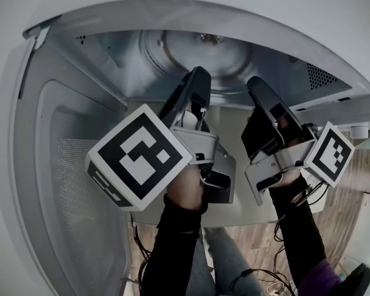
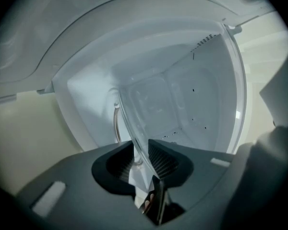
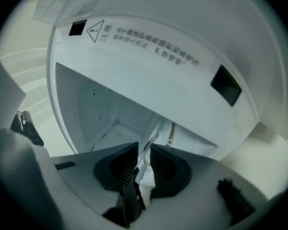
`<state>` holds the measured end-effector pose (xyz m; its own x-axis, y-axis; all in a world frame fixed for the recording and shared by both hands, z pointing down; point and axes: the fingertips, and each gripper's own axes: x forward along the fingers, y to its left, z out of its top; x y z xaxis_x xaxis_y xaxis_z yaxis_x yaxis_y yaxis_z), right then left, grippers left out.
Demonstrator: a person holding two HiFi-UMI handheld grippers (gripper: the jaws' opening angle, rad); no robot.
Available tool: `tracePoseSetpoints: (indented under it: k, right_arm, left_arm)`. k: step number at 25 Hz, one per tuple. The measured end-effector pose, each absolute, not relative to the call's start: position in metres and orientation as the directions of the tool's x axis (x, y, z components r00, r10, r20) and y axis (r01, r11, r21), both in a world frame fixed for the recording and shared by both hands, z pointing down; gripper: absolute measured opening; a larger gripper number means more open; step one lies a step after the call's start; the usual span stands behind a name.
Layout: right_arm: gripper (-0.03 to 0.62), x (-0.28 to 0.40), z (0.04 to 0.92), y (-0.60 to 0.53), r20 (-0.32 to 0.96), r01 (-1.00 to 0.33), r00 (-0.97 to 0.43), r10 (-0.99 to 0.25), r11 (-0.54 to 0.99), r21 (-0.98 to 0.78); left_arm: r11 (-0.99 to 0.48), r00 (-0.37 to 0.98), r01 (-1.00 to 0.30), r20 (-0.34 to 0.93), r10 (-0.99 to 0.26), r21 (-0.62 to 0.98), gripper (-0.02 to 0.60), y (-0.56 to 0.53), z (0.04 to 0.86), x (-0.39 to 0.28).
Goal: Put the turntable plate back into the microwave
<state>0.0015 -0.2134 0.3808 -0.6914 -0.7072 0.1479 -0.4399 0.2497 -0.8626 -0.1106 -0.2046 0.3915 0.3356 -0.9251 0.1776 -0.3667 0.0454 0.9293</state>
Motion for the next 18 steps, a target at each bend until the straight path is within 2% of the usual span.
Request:
tracePoseSetpoints:
  k: [7, 18]
  right_arm:
    - [0.101, -0.005, 0.375, -0.213, 0.202, -0.564, -0.695, -0.691, 0.348, -0.749]
    - [0.118, -0.009, 0.376, -0.212, 0.267, -0.627, -0.700, -0.663, 0.391, -0.674]
  left_arm:
    - [0.065, 0.278, -0.261, 0.140, -0.950, 0.963, 0.076, -0.206, 0.392, -0.115]
    - [0.085, 0.189, -0.124, 0.107, -0.976, 0.989, 0.050, -0.206, 0.395, -0.120]
